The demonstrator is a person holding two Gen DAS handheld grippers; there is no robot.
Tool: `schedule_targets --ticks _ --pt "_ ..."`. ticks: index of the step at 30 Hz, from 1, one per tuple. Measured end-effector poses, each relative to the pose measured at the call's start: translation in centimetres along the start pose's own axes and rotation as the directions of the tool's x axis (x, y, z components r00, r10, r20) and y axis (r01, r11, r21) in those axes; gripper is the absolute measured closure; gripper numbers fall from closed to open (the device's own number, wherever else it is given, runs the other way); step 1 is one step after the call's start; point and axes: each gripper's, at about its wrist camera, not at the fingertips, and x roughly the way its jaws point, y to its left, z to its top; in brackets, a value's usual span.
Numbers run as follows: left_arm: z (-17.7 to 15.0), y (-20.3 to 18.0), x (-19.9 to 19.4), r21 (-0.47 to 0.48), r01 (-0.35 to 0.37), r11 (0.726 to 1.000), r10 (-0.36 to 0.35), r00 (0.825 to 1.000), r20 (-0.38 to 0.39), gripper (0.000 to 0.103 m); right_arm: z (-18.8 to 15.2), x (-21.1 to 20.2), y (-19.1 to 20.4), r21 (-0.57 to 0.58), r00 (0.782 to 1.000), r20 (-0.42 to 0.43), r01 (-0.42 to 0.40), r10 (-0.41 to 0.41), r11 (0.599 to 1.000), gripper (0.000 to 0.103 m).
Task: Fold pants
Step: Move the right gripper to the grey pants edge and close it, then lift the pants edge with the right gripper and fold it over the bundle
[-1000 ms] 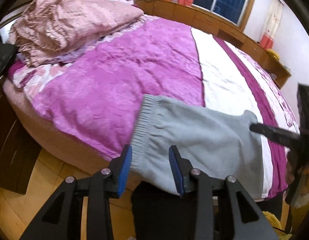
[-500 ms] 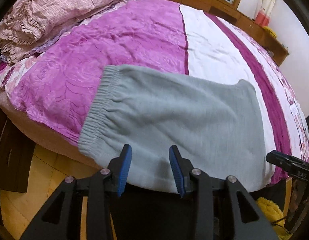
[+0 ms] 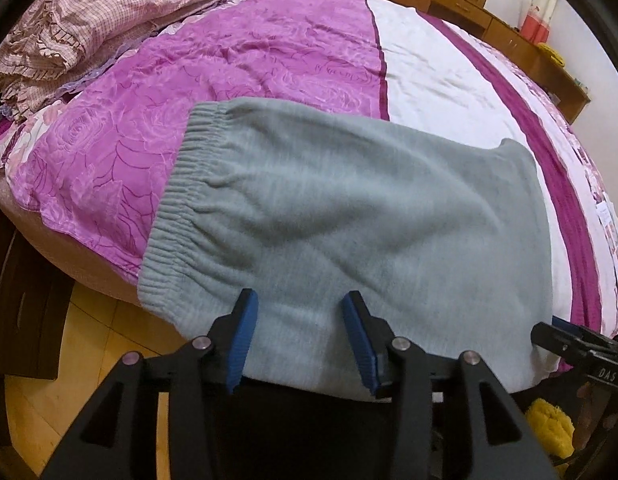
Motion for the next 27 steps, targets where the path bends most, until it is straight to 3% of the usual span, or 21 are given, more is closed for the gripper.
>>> schedule_targets --ticks 7,12,17,18,20,23,27 --pt "0.0 0.1 0.1 0.0 0.003 1.0 -0.003 1.0 0.002 0.054 0.1 0.0 0.1 0.013 0.999 0.012 -0.031 0.031 0.999 0.033" --pt "0.0 0.1 0.1 -0.001 0.007 1.0 -0.007 1.0 0.002 0.054 0.4 -0.4 1.3 0.007 0.993 0.031 -0.115 0.115 0.993 0.038" --pt "0.0 0.2 0.1 0.0 0.011 1.0 -0.011 1.0 0.003 0.054 0.5 0.9 1.9 -0.022 0.996 0.027 -0.081 0.082 0.996 0.039" --pt "0.0 0.2 0.1 0.0 0.011 1.0 -0.011 1.0 0.003 0.054 0.5 0.9 1.9 -0.029 0.997 0.028 -0.078 0.079 0.997 0.041" --pt "0.0 0.3 0.1 0.001 0.01 1.0 -0.01 1.0 0.003 0.054 0.7 0.7 2.2 -0.04 0.997 0.038 -0.067 0.068 0.997 0.06" --pt "0.0 0.3 0.0 0.001 0.01 1.0 -0.01 1.0 0.003 0.054 1.3 0.7 2.0 -0.006 0.992 0.043 -0.122 0.122 0.993 0.078" --pt "0.0 0.2 -0.1 0.001 0.01 1.0 -0.01 1.0 -0.001 0.054 1.4 0.4 1.5 0.031 0.983 0.051 -0.176 0.174 0.984 0.09"
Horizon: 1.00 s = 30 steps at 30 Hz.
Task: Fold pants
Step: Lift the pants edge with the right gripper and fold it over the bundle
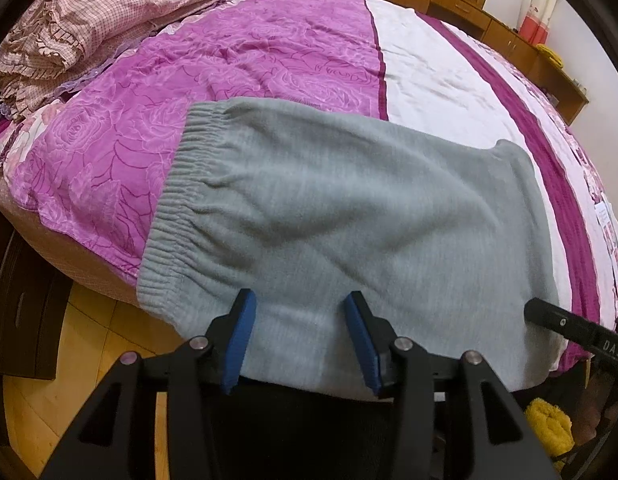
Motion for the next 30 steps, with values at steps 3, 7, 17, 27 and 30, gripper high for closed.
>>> schedule_targets --ticks 3,7,17,27,30 --pt "-0.1 -0.4 -0.8 0.008 0.003 1.0 -0.003 1.0 0.011 0.054 0.0 -1.0 0.3 -0.009 1.0 0.02 -0.018 0.018 1.0 0.094" --pt "-0.3 -1.4 -1.7 0.031 0.036 0.999 -0.036 0.999 0.02 0.054 0.1 -2.6 1.6 -0.052 0.997 0.056 -0.043 0.046 0.998 0.095" --pt "-0.7 -2.5 -0.6 0.058 0.037 0.998 -0.037 0.999 0.0 0.053 1.0 -5.3 5.8 -0.172 0.989 0.113 -0.073 0.093 0.982 0.099" --pt "0.2 -0.2 -3.2 0.002 0.014 1.0 -0.014 0.999 0.045 0.053 1.4 -6.4 8.6 -0.281 0.985 0.125 -0.08 0.119 0.956 0.099" --pt "0.6 0.8 -4.0 -0.014 -0.004 1.0 0.005 0.998 0.063 0.053 1.9 -6.7 10.0 -0.318 0.981 0.129 -0.095 0.142 0.943 0.099"
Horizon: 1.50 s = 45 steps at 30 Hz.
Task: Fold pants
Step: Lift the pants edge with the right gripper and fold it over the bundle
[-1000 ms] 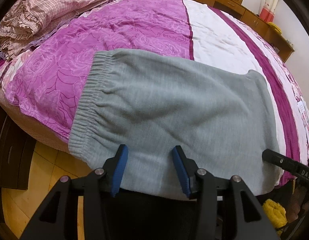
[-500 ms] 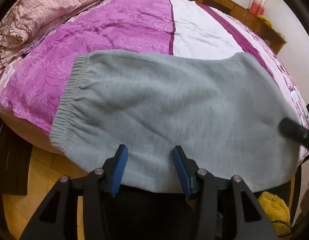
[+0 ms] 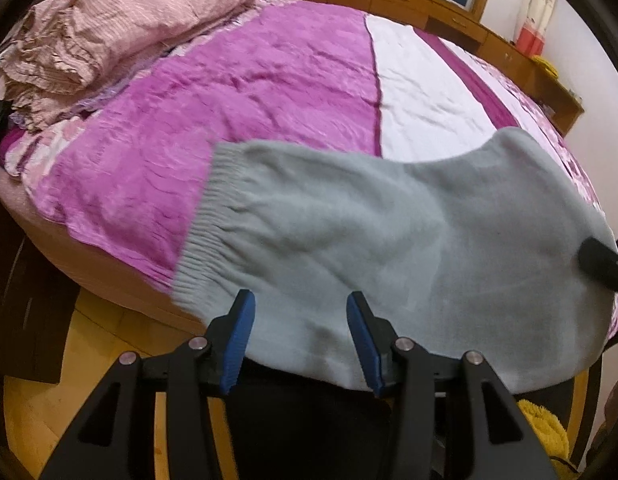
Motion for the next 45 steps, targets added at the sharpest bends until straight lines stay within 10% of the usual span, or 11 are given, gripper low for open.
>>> schedule_targets --ticks 45 --pt "2.3 12.5 -0.9 -0.179 -0.108 0.978 0.116 0.992 0.039 0.053 3.8 18.6 12.8 -0.199 0.955 -0.271 -0.18 0.123 0.963 0.1"
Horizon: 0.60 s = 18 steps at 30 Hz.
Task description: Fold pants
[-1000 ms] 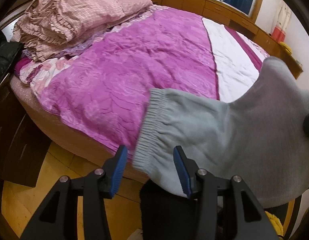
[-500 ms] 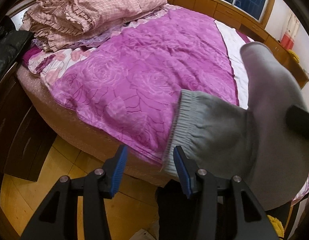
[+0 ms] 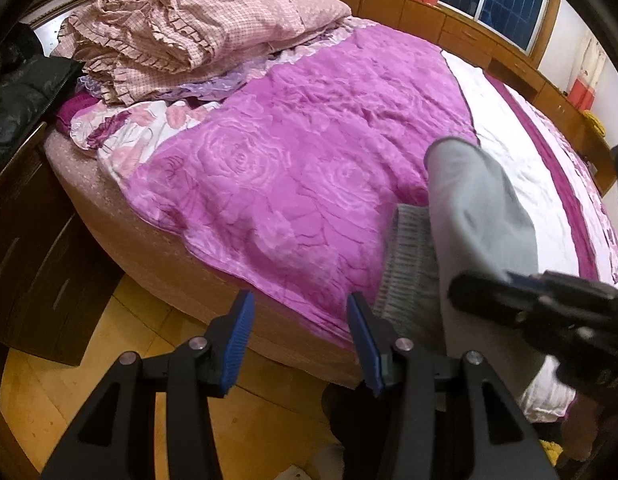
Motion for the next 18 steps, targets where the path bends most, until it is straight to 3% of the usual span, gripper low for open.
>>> schedule_targets --ticks 6,9,14,18 --pt "0.3 1.1 0.1 -0.008 -0.016 1.0 0.016 1.0 0.001 0.053 0.1 2.3 -0.6 0.032 0.999 -0.034 -0.002 0.004 0.999 0.093" --pt "0.4 1.2 -0.1 -0.001 -0.021 1.0 0.021 1.0 0.012 0.053 -0.1 2.4 -0.4 0.033 0.999 -0.041 0.006 -0.005 0.999 0.083" --pt "0.9 0.6 -1.2 0.005 0.012 1.0 -0.012 0.999 0.034 0.053 -1.4 0.3 0.5 0.013 0.997 -0.009 0.077 -0.077 0.997 0.059" --pt "1.1 -0.8 -2.3 0.038 0.047 0.998 -0.049 0.997 0.063 0.053 -2.6 -2.2 0.1 0.029 0.997 -0.001 0.077 -0.077 0.997 0.056"
